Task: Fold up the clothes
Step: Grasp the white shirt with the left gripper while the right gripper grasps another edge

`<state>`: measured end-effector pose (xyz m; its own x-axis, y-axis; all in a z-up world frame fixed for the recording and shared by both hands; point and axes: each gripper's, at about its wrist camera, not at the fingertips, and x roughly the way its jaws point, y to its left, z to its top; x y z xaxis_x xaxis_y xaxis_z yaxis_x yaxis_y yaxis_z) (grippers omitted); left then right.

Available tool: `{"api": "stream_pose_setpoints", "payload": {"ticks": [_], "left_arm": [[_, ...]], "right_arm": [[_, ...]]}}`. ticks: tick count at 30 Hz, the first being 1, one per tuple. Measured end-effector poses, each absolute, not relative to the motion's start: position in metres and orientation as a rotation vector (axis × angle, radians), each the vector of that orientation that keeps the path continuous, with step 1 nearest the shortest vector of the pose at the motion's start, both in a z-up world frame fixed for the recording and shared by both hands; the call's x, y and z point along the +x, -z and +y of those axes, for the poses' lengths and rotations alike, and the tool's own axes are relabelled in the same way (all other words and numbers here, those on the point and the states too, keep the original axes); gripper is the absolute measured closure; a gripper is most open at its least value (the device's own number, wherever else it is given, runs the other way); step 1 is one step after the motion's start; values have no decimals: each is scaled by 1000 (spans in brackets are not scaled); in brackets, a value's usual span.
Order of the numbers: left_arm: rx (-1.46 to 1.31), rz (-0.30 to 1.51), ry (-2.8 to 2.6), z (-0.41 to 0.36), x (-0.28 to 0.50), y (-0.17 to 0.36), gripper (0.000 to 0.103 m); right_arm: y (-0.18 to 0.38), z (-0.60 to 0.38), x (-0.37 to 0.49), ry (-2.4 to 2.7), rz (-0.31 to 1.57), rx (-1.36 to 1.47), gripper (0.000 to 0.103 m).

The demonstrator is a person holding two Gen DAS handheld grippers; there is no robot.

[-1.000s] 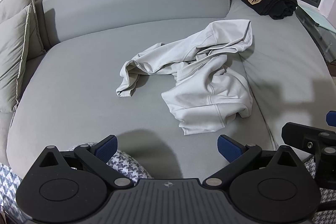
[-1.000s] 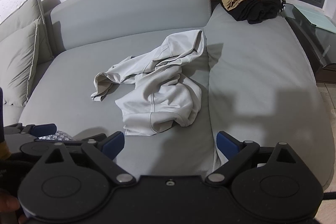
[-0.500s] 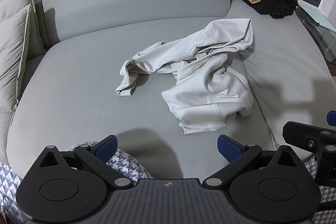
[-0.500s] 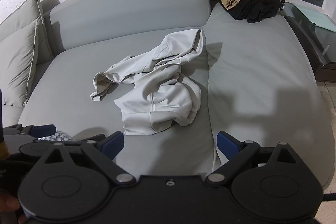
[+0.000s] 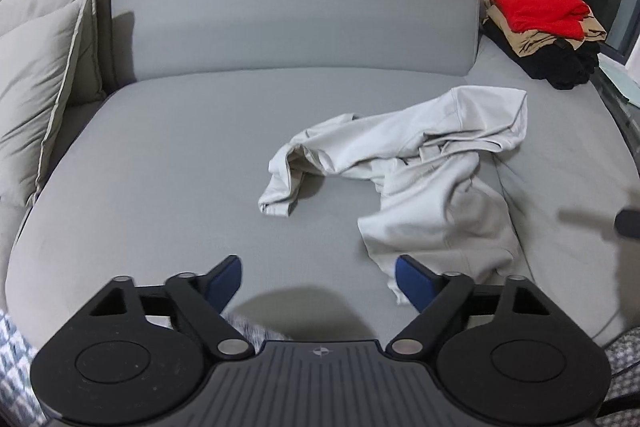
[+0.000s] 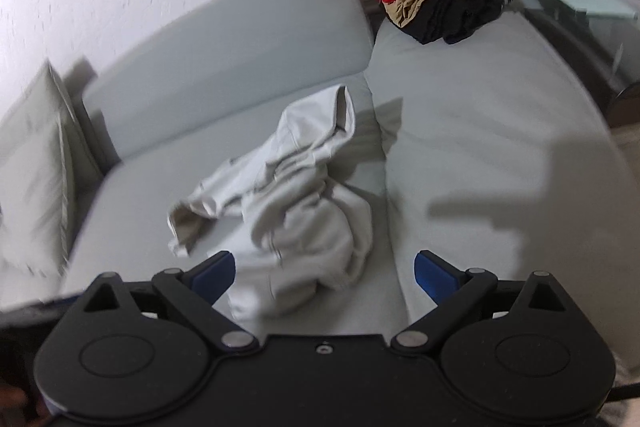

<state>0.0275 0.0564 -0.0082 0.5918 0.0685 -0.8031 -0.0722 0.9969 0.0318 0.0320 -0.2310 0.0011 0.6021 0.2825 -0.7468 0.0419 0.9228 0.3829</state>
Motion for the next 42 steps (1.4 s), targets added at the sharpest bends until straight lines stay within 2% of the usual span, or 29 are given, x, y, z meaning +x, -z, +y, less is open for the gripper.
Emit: {"api": "stream_pose_setpoints", "payload": {"ticks": [1, 2, 5, 6, 7, 10, 13, 14, 18, 20, 23, 24, 25, 26, 28, 30, 34, 36, 38, 41, 42], "left_arm": [[-4, 935, -74, 57, 32, 12, 39], [-4, 936, -67, 57, 36, 16, 40], [-108, 951, -7, 66, 55, 33, 40], [-149, 962, 10, 69, 63, 38, 38], [-180, 971, 26, 72, 71, 44, 30], [-248, 989, 59, 75, 91, 59, 19], [-278, 1037, 107, 76, 107, 77, 19], [-293, 1056, 122, 77, 111, 84, 19], [-340, 1106, 195, 74, 124, 108, 24], [-326, 1098, 227, 67, 131, 116, 28], [-258, 1110, 284, 49, 143, 129, 45], [-202, 1100, 284, 40, 145, 131, 68], [-135, 1086, 280, 31, 145, 130, 99], [-67, 1080, 277, 23, 147, 128, 98], [46, 1021, 237, 17, 152, 112, 98], [182, 886, 156, 20, 164, 74, 98], [297, 523, 17, 47, 176, -57, 98], [297, 356, 0, 57, 159, -120, 98], [294, 243, 2, 61, 131, -159, 98], [302, 188, 10, 60, 86, -165, 97], [301, 230, 8, 60, 76, -150, 97]], "right_arm": [[4, -236, 38, -154, 914, 417, 13], [9, -241, 44, -162, 918, 449, 30], [20, -250, 62, -185, 905, 490, 51], [23, -252, 69, -190, 900, 489, 51], [27, -254, 77, -194, 895, 490, 51], [37, -263, 103, -190, 883, 518, 49], [51, -271, 133, -198, 884, 556, 36], [57, -272, 145, -197, 897, 557, 35], [82, -272, 185, -213, 966, 584, 35], [93, -269, 200, -233, 981, 604, 41], [105, -263, 222, -234, 993, 616, 53], [109, -260, 228, -226, 1000, 612, 62], [111, -256, 234, -216, 1014, 610, 100], [113, -252, 240, -206, 1024, 610, 100], [99, -247, 248, -182, 998, 627, 100], [69, -249, 259, -163, 938, 661, 100], [-39, -266, 262, -153, 698, 732, 100], [-100, -280, 235, -180, 536, 766, 100], [-143, -291, 198, -207, 425, 789, 100], [-164, -297, 140, -216, 345, 777, 100], [-159, -295, 123, -206, 345, 761, 100]]}}
